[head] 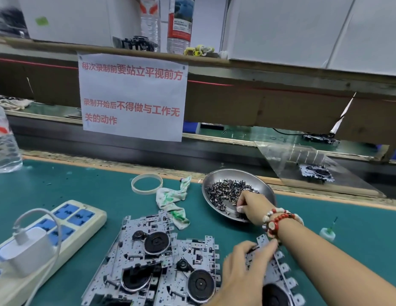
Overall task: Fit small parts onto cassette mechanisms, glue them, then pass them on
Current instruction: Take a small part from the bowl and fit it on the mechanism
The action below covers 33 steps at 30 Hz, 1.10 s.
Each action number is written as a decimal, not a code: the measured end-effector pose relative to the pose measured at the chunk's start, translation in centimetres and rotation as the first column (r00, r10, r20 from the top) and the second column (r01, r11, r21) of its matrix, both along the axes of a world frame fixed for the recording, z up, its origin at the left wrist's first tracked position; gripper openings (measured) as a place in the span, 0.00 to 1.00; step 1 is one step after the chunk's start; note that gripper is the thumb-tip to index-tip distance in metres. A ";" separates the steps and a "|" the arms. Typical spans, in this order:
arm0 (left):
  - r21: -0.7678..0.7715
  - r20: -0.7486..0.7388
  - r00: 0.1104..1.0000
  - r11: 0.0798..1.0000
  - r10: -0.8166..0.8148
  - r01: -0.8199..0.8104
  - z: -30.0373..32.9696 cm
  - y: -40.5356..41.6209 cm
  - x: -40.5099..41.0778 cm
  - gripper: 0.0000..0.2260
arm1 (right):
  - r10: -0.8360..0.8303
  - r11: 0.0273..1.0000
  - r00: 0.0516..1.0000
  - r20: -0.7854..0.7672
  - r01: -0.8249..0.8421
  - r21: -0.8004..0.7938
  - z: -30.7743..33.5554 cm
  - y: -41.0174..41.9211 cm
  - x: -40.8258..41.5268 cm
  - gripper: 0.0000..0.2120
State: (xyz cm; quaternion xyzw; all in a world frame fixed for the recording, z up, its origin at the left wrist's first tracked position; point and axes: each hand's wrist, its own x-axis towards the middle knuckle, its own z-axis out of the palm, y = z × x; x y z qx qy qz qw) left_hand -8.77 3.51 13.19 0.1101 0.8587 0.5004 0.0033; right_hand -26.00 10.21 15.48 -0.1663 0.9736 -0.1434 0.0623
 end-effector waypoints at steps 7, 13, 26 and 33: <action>-0.384 -0.020 0.998 0.922 -0.061 0.049 0.2 -0.2 1.2 0.34 | -0.005 0.968 0.999 -0.041 -0.006 -0.251 0.2 1.0 1.1 0.03; -0.452 0.106 0.991 0.883 -0.087 0.126 0.2 -3.7 0.1 0.45 | 0.046 0.941 0.997 -0.070 -0.067 -0.332 0.4 1.1 2.6 0.03; -0.612 0.150 0.984 0.772 -0.100 0.172 0.3 -2.8 -0.8 0.53 | -0.021 0.689 0.999 0.025 0.033 -0.724 0.5 5.0 7.3 0.13; -0.612 0.203 0.975 0.765 -0.092 0.200 1.0 -2.9 -1.0 0.57 | -0.047 0.662 0.997 0.069 0.083 -0.745 -1.7 6.3 9.6 0.13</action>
